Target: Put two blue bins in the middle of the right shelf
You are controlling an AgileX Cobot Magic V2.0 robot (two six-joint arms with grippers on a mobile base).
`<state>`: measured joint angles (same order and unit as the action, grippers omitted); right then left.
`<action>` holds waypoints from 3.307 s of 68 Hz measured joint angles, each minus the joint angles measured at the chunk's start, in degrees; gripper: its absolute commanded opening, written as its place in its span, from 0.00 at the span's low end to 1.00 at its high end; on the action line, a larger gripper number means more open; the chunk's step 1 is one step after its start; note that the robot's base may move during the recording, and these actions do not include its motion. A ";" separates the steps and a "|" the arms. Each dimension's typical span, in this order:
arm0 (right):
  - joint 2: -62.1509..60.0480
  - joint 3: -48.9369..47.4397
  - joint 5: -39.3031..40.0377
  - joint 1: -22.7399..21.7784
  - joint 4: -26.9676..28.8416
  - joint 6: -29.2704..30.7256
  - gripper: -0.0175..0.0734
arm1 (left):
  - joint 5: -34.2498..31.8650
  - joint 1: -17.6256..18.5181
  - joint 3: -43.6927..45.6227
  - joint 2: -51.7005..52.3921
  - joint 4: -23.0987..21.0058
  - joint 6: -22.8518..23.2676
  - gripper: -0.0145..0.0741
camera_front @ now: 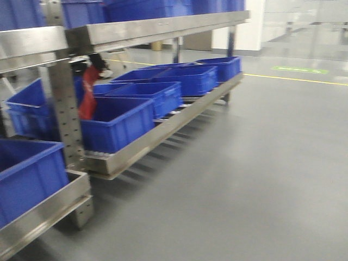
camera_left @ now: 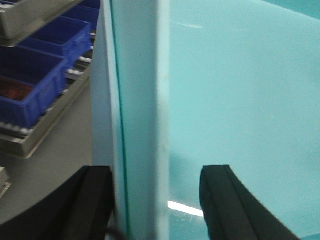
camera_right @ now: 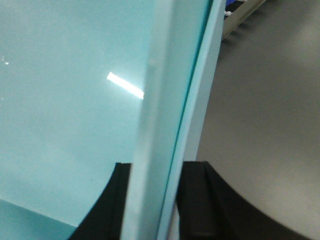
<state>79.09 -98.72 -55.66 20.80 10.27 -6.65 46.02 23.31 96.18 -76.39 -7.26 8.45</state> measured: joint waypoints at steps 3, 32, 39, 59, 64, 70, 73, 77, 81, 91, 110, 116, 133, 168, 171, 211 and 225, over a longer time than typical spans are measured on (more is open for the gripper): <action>0.00 0.00 0.00 0.00 0.00 0.00 0.02 | 0.00 0.00 0.00 0.00 0.00 0.00 0.04; 0.00 0.00 0.00 0.00 0.00 0.00 0.02 | -0.10 0.00 0.00 0.00 0.00 -0.03 0.04; 0.00 0.00 0.00 0.00 0.00 0.00 0.02 | -0.10 0.00 0.00 0.00 0.00 -0.03 0.04; 0.00 0.00 0.00 0.00 0.00 0.00 0.02 | -0.10 0.00 0.00 0.00 0.00 -0.03 0.04; 0.00 0.00 0.00 0.00 0.00 0.00 0.02 | -0.10 0.00 0.00 0.00 0.00 -0.03 0.04; 0.00 0.00 0.00 0.00 0.00 0.00 0.02 | -0.10 0.00 0.00 0.00 0.00 -0.12 0.04; 0.00 0.00 0.00 0.00 0.00 0.00 0.02 | -0.10 0.00 0.00 0.00 0.00 -0.12 0.04; 0.00 0.00 0.00 0.00 0.00 0.00 0.02 | -0.10 0.00 0.00 0.00 0.00 -0.12 0.04; 0.00 0.00 0.00 0.00 0.00 0.00 0.02 | -0.10 0.00 0.00 0.00 0.00 -0.12 0.04; 0.00 0.00 0.00 0.00 0.00 0.00 0.02 | -0.10 0.00 0.00 0.00 0.00 -0.12 0.04; 0.00 0.00 0.00 0.00 0.00 0.00 0.02 | -0.10 0.00 0.00 0.00 0.00 -0.12 0.04; 0.00 0.00 0.00 0.00 0.00 0.00 0.02 | -0.10 0.00 0.00 0.00 0.00 -0.12 0.04; 0.00 0.00 0.00 0.00 0.00 0.00 0.02 | -0.10 0.00 0.00 0.00 0.00 -0.12 0.04; 0.00 0.00 0.00 0.00 0.00 0.00 0.02 | -0.10 0.00 0.00 0.00 0.00 -0.12 0.04; 0.00 0.00 0.00 0.00 0.00 0.00 0.02 | -0.10 0.00 0.00 0.00 0.00 -0.12 0.04; 0.00 0.00 0.00 0.00 -0.09 0.00 0.02 | -0.88 0.00 0.00 0.00 0.00 -0.12 0.04; 0.00 0.00 0.00 0.00 -0.09 0.00 0.02 | -0.97 0.00 0.00 0.00 0.00 -0.12 0.04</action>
<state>79.09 -98.72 -55.66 20.80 10.17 -6.65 45.05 23.31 96.18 -76.39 -7.26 8.32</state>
